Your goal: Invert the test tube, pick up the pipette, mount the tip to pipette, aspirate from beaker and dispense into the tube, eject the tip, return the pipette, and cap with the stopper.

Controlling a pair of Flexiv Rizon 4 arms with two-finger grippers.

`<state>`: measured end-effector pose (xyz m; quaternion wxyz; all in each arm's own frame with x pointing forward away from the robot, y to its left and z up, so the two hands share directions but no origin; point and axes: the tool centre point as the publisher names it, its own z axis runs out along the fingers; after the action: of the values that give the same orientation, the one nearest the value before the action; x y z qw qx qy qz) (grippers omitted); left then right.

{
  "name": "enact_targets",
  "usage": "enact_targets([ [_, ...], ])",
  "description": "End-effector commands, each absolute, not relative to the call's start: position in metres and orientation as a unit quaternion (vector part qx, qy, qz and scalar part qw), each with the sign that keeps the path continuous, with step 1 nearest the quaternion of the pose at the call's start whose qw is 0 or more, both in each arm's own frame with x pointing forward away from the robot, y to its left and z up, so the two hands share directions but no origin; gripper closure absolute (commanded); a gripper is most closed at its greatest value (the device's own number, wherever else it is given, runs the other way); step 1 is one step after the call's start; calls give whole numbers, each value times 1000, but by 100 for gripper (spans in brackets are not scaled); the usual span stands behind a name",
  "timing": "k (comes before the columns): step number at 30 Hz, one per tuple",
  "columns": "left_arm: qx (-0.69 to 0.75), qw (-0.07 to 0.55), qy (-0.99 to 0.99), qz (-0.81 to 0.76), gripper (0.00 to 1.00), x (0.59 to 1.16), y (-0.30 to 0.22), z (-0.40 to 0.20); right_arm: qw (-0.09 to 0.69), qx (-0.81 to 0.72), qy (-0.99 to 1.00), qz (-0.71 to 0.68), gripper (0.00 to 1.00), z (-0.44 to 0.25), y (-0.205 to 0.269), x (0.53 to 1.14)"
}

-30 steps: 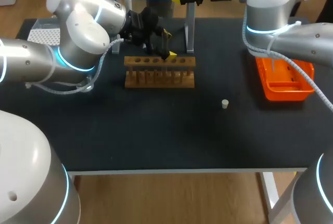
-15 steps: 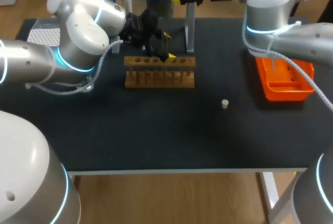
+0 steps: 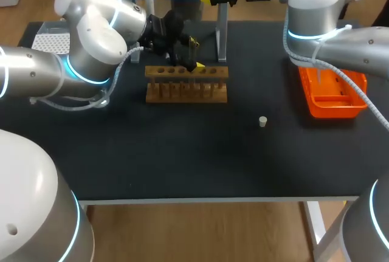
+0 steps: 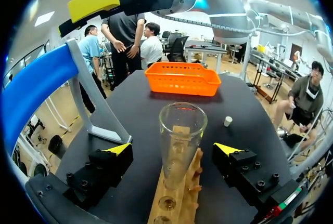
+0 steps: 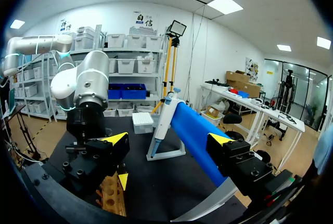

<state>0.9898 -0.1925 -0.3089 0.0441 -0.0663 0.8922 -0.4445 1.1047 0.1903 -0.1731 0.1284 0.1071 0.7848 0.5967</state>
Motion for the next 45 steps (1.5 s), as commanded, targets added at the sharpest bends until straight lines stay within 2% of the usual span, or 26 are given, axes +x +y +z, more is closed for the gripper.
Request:
enact_targets([
  [1,-66,43,892,-445,0,990,-192,-309,129,107,785,597,0,-173,190,1104],
  [18,-66,43,892,-445,0,990,-192,-309,129,107,785,597,0,-173,190,1104],
  [45,-66,43,892,-445,0,990,-192,-309,202,145,806,537,0,-167,41,977],
])
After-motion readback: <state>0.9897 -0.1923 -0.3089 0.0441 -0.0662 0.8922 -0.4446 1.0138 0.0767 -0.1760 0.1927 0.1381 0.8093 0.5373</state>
